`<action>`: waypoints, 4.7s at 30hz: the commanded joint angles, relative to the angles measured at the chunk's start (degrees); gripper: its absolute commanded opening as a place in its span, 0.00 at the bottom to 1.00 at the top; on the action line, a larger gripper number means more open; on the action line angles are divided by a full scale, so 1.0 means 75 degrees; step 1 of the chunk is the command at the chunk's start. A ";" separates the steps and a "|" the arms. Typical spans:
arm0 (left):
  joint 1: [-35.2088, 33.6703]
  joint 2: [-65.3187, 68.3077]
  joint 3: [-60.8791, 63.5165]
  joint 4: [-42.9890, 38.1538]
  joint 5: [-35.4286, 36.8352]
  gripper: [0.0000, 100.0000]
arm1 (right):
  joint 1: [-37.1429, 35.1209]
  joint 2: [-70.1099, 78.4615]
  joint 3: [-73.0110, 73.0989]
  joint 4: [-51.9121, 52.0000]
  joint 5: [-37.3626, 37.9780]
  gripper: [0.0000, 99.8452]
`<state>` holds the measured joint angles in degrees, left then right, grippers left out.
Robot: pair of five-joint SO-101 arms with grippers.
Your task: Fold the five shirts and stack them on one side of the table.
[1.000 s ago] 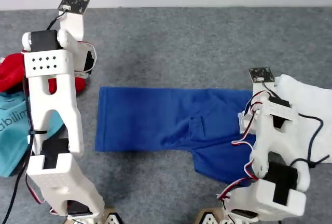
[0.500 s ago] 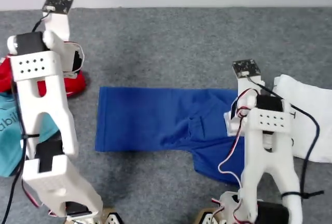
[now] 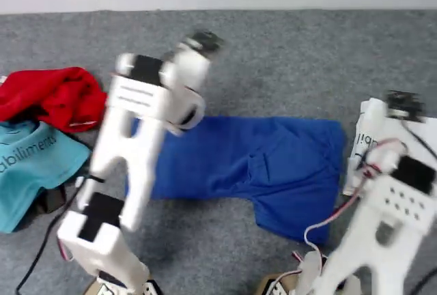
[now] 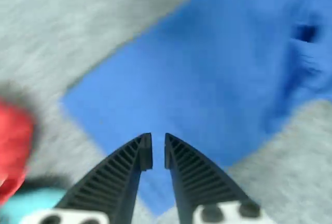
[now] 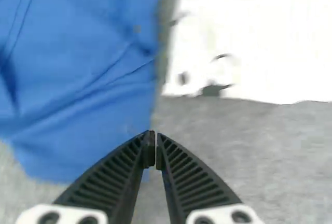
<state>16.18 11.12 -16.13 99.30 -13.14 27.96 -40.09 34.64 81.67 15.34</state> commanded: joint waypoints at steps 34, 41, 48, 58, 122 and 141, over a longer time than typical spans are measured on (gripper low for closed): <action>0.5720 0.4232 -0.1752 -0.1653 0.0481 0.18 | 0.2315 -0.1471 -0.0410 -0.0217 0.0891 0.01; 0.5720 0.4466 -0.3288 -0.0903 0.0492 0.02 | 0.2315 -0.1471 -0.0410 -0.0229 0.0996 0.01; 0.5439 0.4525 -0.4788 -0.0117 0.0481 0.02 | 0.2315 -0.1471 -0.0410 -0.0252 0.0996 0.01; 0.4489 0.4689 -0.5023 -0.0961 0.0481 0.04 | 0.2303 -0.1471 -0.0410 -0.0240 0.1090 0.01; 0.2180 0.4325 -0.1893 -0.1477 -0.0316 0.18 | 0.2280 -0.1471 -0.0399 -0.0240 0.1090 0.01; -0.0985 0.1090 -0.2069 0.0164 0.1301 0.18 | 0.2315 -0.1471 -0.0399 -0.0205 0.1090 0.01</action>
<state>15.82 26.07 -33.36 99.12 -4.97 44.66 -50.37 34.55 80.35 22.99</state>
